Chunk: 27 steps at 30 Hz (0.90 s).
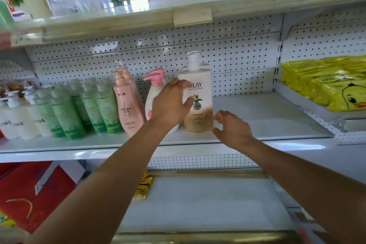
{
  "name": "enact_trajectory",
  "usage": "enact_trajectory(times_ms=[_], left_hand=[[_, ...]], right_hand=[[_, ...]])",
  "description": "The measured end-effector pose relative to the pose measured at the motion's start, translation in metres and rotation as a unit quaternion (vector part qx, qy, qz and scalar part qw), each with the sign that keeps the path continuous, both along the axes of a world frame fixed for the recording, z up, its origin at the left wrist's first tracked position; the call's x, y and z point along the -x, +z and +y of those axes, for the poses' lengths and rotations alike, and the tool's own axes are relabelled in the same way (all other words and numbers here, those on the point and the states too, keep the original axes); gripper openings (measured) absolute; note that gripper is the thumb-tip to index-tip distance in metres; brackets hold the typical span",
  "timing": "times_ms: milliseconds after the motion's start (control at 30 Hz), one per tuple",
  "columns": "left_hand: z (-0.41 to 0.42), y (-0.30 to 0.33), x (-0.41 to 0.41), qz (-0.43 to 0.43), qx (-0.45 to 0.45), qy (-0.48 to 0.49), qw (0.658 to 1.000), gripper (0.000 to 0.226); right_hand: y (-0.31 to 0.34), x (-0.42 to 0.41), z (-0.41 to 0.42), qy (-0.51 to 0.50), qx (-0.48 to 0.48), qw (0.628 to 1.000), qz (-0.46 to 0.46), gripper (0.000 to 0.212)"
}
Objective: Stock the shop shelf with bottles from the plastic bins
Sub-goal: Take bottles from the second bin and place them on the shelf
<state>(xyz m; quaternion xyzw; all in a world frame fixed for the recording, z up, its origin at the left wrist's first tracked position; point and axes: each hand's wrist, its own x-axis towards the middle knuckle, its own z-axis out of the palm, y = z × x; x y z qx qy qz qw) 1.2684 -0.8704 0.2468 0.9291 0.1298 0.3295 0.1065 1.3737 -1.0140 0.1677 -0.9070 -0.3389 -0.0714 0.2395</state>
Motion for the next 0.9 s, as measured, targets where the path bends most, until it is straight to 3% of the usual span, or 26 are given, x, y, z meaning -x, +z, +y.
enact_trajectory(times_ms=[100, 300, 533, 633, 733, 900], left_hand=[[-0.015, -0.029, 0.022, 0.046, 0.044, -0.005, 0.998, 0.027], [-0.029, -0.106, 0.049, 0.125, 0.096, -0.002, 0.988, 0.026], [-0.046, -0.204, 0.072, 0.244, 0.179, -0.015, 0.953, 0.025], [-0.057, -0.249, 0.081, 0.303, 0.222, -0.022, 0.927, 0.024], [-0.066, -0.297, 0.09, 0.346, 0.263, -0.023, 0.9, 0.022], [-0.08, -0.378, 0.112, 0.392, 0.321, -0.024, 0.862, 0.02]], right_hand=[[-0.007, 0.017, -0.021, 0.01, 0.019, 0.999, -0.045, 0.03], [-0.039, 0.044, -0.054, 0.014, 0.055, 0.997, -0.046, 0.021], [-0.119, 0.068, -0.081, 0.031, 0.107, 0.992, 0.054, 0.019], [-0.163, 0.079, -0.094, 0.03, 0.149, 0.983, 0.105, 0.018], [-0.213, 0.089, -0.107, 0.034, 0.179, 0.97, 0.16, 0.004], [-0.292, 0.107, -0.129, 0.035, 0.213, 0.949, 0.229, 0.008]])
